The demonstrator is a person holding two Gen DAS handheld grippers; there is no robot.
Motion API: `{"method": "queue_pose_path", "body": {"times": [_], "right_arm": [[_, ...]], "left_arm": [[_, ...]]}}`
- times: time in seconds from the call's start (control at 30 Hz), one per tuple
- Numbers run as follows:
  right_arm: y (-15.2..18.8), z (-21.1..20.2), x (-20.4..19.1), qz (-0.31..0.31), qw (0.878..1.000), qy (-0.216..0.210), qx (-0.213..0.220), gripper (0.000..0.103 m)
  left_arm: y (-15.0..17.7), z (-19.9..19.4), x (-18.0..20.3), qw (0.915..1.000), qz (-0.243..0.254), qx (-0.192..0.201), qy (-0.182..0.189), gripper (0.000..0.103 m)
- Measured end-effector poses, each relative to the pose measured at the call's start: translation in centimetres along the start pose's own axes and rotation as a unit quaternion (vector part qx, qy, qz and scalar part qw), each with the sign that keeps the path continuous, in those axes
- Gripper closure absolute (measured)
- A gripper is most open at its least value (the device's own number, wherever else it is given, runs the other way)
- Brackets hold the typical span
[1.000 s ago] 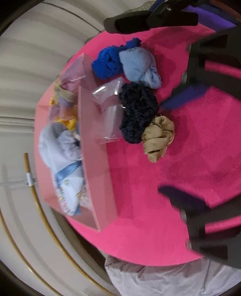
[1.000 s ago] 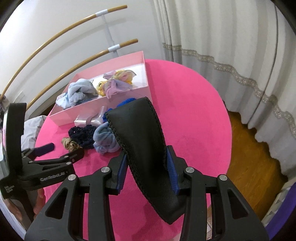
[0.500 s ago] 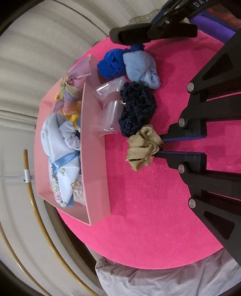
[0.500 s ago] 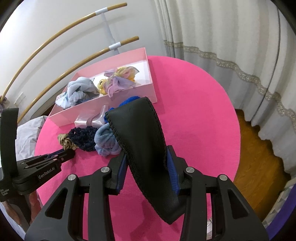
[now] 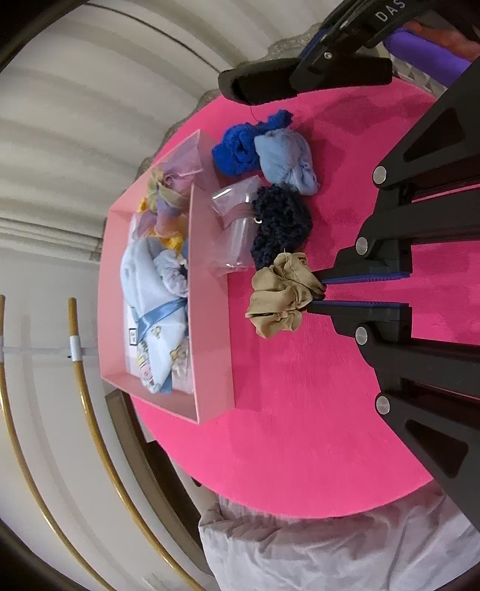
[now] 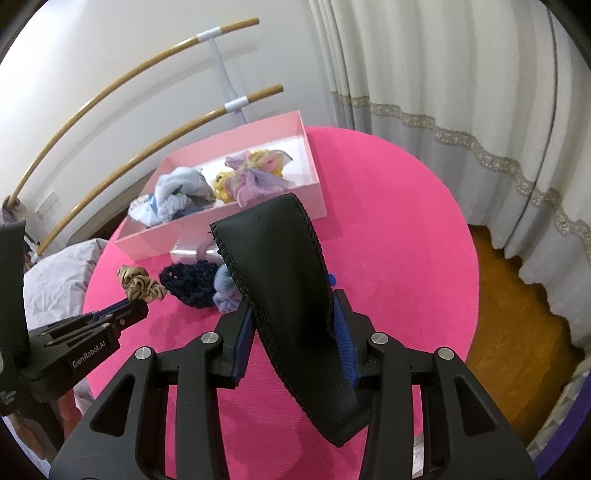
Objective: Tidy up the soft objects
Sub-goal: 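Lift the scrunchie with the left gripper while the right holds the pouch raised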
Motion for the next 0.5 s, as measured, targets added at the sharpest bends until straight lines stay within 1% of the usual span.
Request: {"method": "queue_pose_path", "body": {"times": [0.27, 0.4, 0.5], "right_arm": [[-0.5, -1.6, -1.2, -0.009, 1.0, -0.009, 0.021, 0.066], [-1.0, -2.9, -2.1, -0.017, 0.999, -0.014, 0.037, 0.066], [-1.3, -4.1, -2.9, -0.024, 0.998, -0.014, 0.055, 0.066]], "left_arm": [[1.1, -3.6, -0.2, 0.9995, -0.005, 0.032, -0.007, 0.098], [1.2, -5.7, -0.1, 0.9983, -0.009, 0.056, -0.013, 0.098], [1.5, -7.2, 0.2, 0.9975, -0.011, 0.07, -0.008, 0.098]]}}
Point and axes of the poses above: each gripper's, at about its wrist camera, not at the fingertips, and z roughly the way its jaws point, x to its right, y to its underside, the point moved 9 cm from there along z, roughly the way its jaws point, and after that the axes turned 14 degrees about -x, right-handed, at the moved point
